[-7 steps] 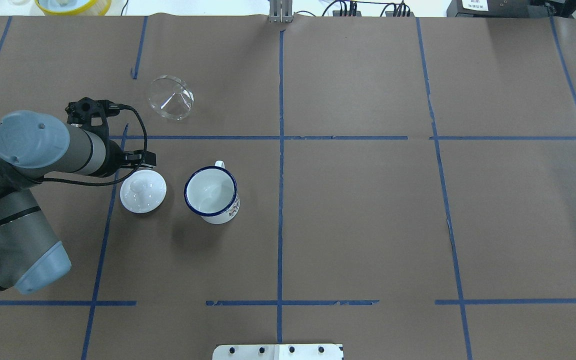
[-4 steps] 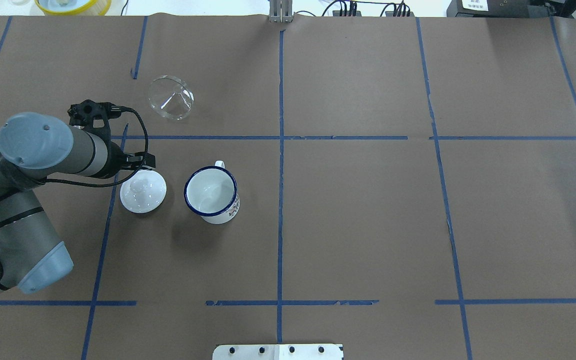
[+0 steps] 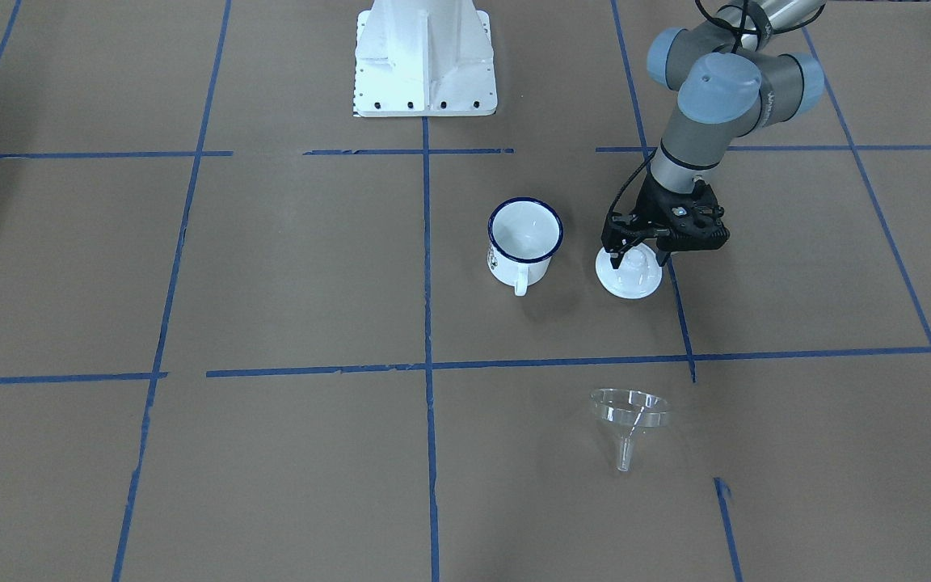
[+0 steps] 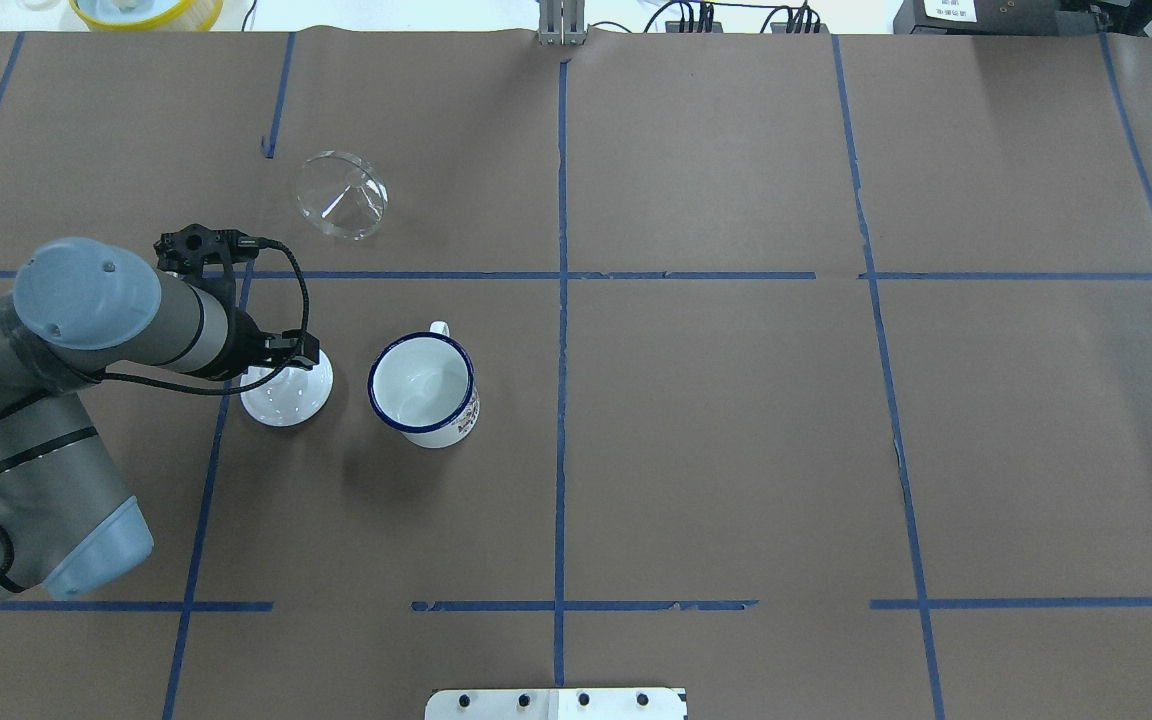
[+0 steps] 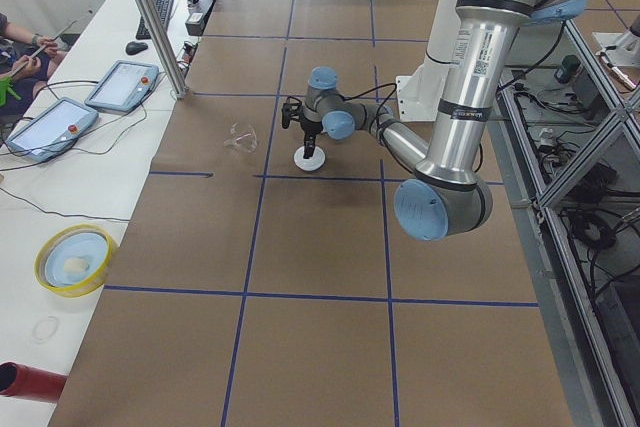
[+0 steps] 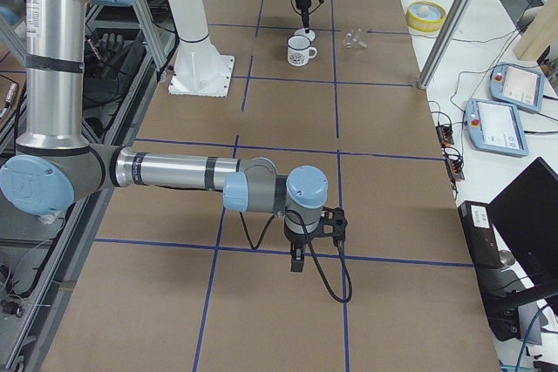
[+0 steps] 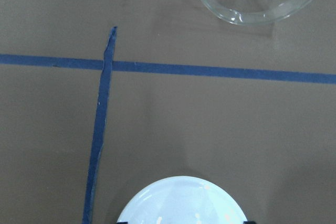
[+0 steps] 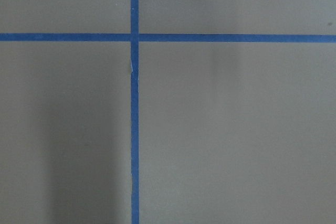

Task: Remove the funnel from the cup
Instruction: 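Move the left gripper to the white funnel beside the mug and grasp it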

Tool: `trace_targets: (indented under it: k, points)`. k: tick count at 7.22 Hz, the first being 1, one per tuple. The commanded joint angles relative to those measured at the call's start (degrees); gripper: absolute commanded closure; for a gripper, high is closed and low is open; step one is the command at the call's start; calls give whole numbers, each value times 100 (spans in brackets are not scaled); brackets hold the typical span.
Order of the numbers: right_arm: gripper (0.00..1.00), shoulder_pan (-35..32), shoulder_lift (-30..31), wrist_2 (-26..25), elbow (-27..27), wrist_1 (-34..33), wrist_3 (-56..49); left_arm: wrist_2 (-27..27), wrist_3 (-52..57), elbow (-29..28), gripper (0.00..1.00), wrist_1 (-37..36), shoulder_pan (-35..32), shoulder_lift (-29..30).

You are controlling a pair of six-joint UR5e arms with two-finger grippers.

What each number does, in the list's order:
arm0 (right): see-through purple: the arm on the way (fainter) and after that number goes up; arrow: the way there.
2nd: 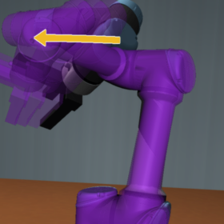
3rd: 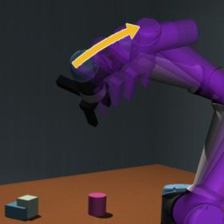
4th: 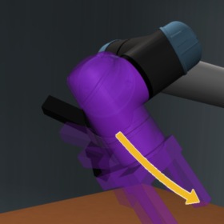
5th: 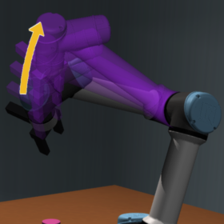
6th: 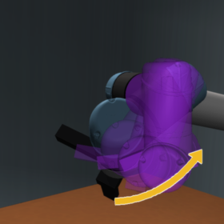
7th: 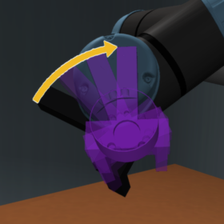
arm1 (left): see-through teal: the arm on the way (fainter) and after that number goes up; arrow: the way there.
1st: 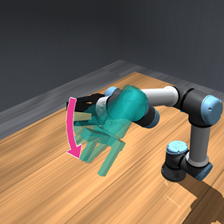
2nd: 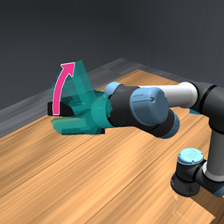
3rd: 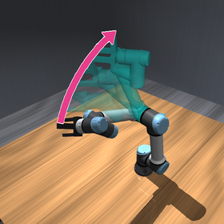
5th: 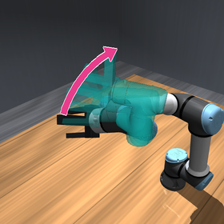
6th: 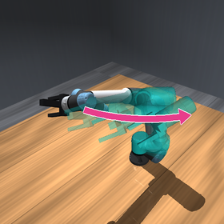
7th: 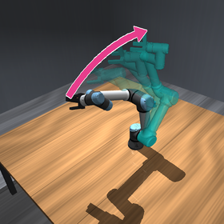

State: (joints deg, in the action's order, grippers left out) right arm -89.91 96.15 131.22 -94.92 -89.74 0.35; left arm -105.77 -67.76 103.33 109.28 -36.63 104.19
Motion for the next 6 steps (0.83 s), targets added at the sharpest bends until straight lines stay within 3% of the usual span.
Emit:
trace_targets:
  k: [1,4,6]
  points:
    - [0,0,0,0,0,0,0,-49,0,11,30,-12,33,-4]
    - [0,0,0,0,0,0,0,-49,9,73,44,-21,24,-39]
    - [0,0,0,0,0,0,0,-49,9,3,47,-21,33,-39]
